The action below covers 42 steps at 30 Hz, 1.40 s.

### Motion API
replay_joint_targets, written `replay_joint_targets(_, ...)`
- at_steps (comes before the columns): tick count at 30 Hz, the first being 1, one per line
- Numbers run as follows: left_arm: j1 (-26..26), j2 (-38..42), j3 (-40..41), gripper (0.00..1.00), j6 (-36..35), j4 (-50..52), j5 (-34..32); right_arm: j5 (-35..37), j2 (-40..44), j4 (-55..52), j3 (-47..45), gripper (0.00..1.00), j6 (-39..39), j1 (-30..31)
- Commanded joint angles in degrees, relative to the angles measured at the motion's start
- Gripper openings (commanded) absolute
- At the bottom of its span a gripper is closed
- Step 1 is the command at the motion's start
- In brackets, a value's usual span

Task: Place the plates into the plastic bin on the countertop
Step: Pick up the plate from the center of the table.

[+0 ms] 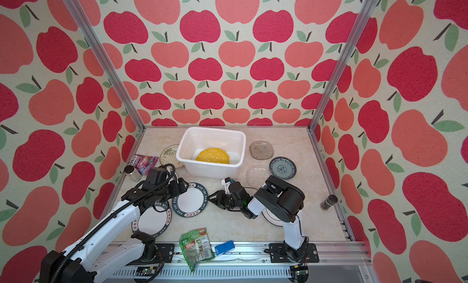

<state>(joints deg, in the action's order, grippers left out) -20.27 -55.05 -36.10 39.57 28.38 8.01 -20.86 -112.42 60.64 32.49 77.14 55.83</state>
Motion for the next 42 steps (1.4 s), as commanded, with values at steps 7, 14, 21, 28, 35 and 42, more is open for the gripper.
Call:
replay_joint_targets(7,0.21,-1.51,0.41,0.93,-2.72,-1.71,-0.1,3.0,-3.38,-5.3,1.22,0.36,4.07,2.39)
replay_joint_targets(14,0.91,-0.08,1.07,0.93,-3.18,-1.4,-0.27,2.1,-3.96,-9.72,4.35,0.34,3.43,2.55)
replay_joint_targets(21,1.73,1.17,2.17,0.93,-3.34,-1.04,-0.13,1.53,-5.52,-10.38,5.47,0.29,4.31,2.55)
replay_joint_targets(28,2.04,2.6,2.18,0.93,-3.54,0.03,-0.4,1.34,-5.9,-9.99,5.59,0.04,5.08,2.53)
replay_joint_targets(35,2.52,5.25,-0.63,0.93,-4.76,3.03,-0.91,1.76,1.61,-11.88,0.79,0.0,4.94,2.32)
replay_joint_targets(42,3.68,6.49,-8.11,0.94,-7.07,7.3,-1.33,3.91,29.68,-45.19,-0.82,0.0,-5.68,2.74)
